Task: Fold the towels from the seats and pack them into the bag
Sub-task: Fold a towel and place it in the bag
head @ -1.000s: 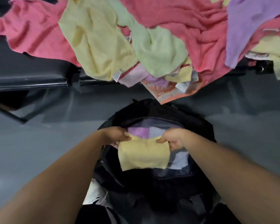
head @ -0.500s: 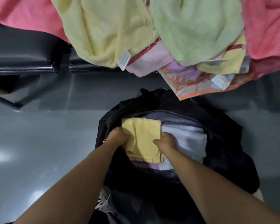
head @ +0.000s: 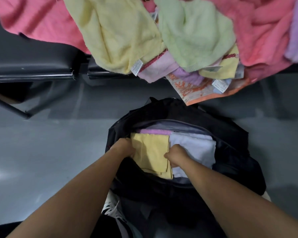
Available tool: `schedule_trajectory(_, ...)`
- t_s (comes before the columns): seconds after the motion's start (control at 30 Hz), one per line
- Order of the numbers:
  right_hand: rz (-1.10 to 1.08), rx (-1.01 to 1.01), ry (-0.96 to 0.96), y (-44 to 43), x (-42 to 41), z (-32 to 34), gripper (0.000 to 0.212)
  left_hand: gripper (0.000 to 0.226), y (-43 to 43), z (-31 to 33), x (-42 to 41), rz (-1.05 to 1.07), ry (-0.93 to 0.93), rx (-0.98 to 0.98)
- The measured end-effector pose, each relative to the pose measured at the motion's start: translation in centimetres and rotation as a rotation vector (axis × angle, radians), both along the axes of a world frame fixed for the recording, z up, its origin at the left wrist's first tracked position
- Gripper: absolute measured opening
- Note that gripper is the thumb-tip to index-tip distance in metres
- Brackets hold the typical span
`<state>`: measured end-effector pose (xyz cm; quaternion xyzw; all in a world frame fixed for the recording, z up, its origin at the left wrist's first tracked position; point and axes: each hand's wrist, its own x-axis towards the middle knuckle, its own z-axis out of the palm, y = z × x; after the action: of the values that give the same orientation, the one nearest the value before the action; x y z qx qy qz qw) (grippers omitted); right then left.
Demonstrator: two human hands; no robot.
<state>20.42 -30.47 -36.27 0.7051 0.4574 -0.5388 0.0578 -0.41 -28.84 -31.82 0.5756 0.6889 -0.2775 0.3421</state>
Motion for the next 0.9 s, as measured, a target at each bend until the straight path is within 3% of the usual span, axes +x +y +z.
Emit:
schedule_trajectory(0.13,0.045,0.026,-0.023,2.5,1.0,6.0,0.005,0.036,1.5,5.4,0.8,-0.117,-0.112,0.002)
schedule_trajectory(0.23,0.072,0.138,-0.005,4.9,1.6,12.1,0.010,0.031,3.0,11.2,1.9,-0.097,-0.301,0.060)
schedule_trajectory(0.3,0.101,0.238,0.025,6.0,2.0,17.0,0.006,0.028,4.1,15.6,2.6,-0.066,-0.404,0.179)
schedule_trajectory(0.43,0.161,0.302,0.158,6.7,3.8,26.9,0.032,0.019,5.6,24.0,4.3,-0.097,-0.521,0.419)
schedule_trajectory(0.5,0.191,0.402,0.166,7.0,5.1,31.4,0.028,0.016,6.0,27.5,5.2,-0.080,-0.582,0.517)
schedule_trajectory(0.73,0.088,0.852,-0.105,10.7,10.4,40.1,0.016,0.022,8.4,33.9,8.6,-0.100,-0.437,0.957)
schedule_trajectory(0.8,0.141,0.903,-0.267,11.4,11.6,39.9,0.010,0.035,9.0,33.6,9.1,-0.152,-0.407,0.984)
schedule_trajectory(0.9,0.092,0.885,-0.398,12.2,13.4,38.3,0.020,0.055,9.7,32.4,10.2,-0.261,-0.426,0.928)
